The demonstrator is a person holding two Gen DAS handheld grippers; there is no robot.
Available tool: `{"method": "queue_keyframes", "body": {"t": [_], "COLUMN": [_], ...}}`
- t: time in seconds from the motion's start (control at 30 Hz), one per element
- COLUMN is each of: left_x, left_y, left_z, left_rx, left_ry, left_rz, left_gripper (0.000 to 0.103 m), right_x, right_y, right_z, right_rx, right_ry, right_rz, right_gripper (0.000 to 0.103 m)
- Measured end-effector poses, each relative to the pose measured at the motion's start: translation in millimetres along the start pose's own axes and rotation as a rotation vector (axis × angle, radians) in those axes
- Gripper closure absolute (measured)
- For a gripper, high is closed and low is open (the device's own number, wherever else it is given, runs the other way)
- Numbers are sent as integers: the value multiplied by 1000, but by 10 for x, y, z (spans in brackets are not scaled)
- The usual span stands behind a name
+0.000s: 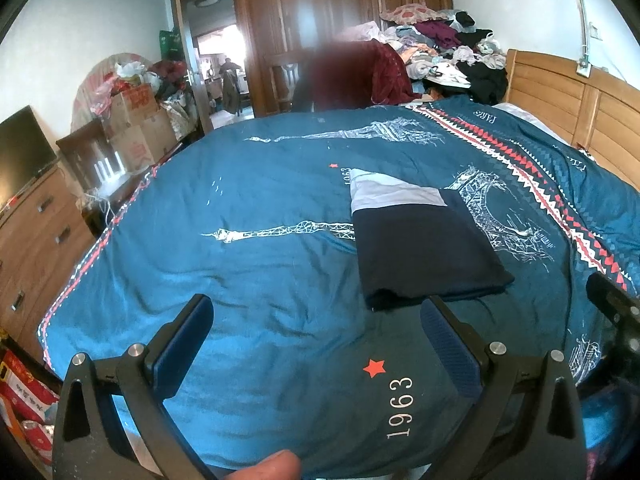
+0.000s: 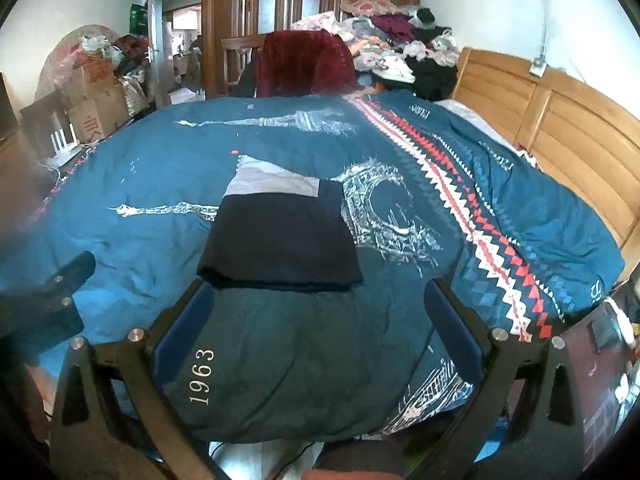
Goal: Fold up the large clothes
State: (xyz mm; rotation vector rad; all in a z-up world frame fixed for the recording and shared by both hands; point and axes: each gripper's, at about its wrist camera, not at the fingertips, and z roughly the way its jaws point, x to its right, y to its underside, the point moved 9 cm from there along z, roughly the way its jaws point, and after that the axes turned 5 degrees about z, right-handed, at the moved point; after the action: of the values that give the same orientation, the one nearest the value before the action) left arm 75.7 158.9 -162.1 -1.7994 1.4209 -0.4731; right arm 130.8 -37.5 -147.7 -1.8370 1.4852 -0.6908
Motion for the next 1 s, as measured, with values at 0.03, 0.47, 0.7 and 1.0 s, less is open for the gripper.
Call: {"method": "queue_keyframes", "body": {"t": [0.03, 0.47, 0.7, 1.0], "left_x": [-3, -34, -39, -56], "left_y": [4, 26, 34, 50], "left_z": [3, 7, 19, 51], "left_rx": [-2, -8, -13, -22], "left_ry": [0, 1, 0, -4], "left_rz": [0, -2, -3, -3], "left_gripper": [0, 0, 0, 0], "right_x": [-12, -78, -81, -79], "right_y": [-6, 68, 70, 73], "right_z": [-9, 69, 64, 72], "right_rx": [3, -37, -39, -42], "right_ry": [-5, -27, -26, -23], "right_rz": [-3, -13, -11, -14], "right_gripper": [0, 0, 0, 0]}}
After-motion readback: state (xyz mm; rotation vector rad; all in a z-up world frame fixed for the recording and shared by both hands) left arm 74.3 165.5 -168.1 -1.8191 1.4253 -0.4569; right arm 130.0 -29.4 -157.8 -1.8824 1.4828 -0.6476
